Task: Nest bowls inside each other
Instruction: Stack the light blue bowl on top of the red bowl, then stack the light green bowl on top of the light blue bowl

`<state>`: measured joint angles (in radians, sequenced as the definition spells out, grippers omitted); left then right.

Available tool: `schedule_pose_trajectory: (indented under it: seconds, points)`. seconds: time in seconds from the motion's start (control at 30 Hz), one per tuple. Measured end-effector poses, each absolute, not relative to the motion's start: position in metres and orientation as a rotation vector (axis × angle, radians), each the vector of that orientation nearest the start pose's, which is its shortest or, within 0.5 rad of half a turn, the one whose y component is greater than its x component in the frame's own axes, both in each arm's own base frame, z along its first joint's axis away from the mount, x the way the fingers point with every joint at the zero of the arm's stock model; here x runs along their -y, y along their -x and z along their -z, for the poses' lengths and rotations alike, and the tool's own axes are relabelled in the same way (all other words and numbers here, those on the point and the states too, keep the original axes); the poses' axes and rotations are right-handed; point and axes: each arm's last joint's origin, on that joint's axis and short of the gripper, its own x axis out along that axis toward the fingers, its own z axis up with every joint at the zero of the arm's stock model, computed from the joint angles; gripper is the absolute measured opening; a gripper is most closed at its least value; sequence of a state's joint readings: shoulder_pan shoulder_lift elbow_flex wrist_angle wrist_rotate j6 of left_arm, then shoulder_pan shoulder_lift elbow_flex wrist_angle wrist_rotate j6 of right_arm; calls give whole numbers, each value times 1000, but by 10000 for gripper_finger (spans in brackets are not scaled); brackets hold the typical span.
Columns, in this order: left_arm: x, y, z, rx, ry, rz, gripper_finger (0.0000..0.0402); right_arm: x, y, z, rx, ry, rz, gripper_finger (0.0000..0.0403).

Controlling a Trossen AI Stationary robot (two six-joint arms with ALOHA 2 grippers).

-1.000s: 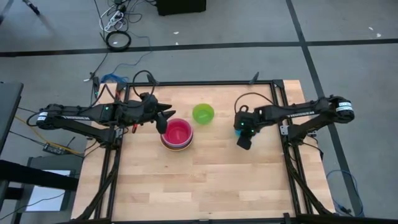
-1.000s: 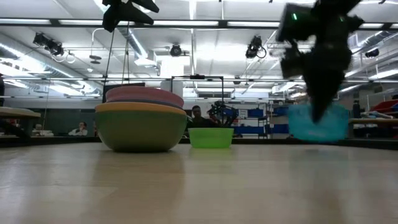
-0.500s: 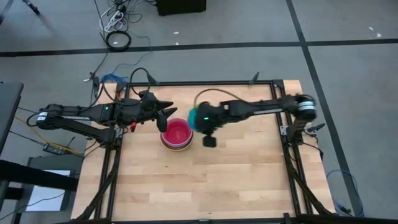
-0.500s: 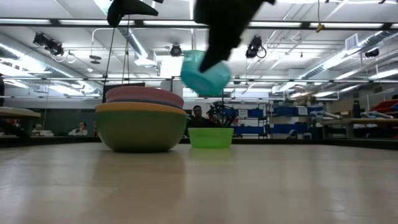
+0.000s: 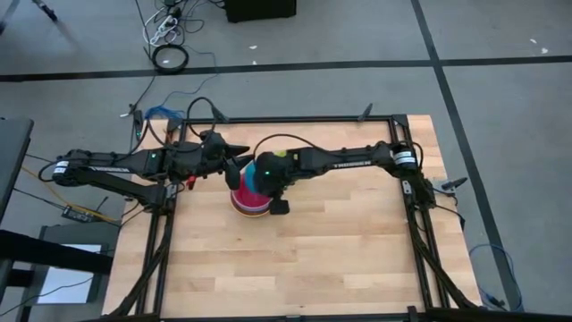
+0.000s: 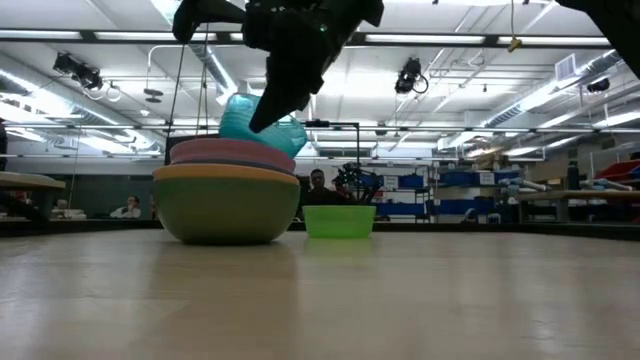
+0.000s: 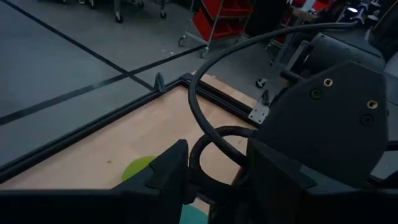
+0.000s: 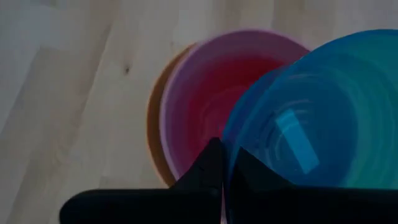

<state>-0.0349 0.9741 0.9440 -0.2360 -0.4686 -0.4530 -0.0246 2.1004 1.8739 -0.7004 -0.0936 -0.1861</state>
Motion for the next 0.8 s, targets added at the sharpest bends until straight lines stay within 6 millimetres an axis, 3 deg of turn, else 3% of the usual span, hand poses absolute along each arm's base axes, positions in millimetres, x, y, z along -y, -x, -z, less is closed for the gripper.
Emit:
schedule_pose_trajectory:
  seconds: [0.2,0.57,0.8]
  points:
    - [-6,-209,-350,-159,377,-479,173,7,-466,-256,-890,92,-207,10]
    - [-6,-209,-350,-159,377,-480,173,-4,-467,-257,-889,109,-196,123]
    - [-6,-209,-350,-160,377,-480,173,0,-463,-260,-912,102,-140,147]
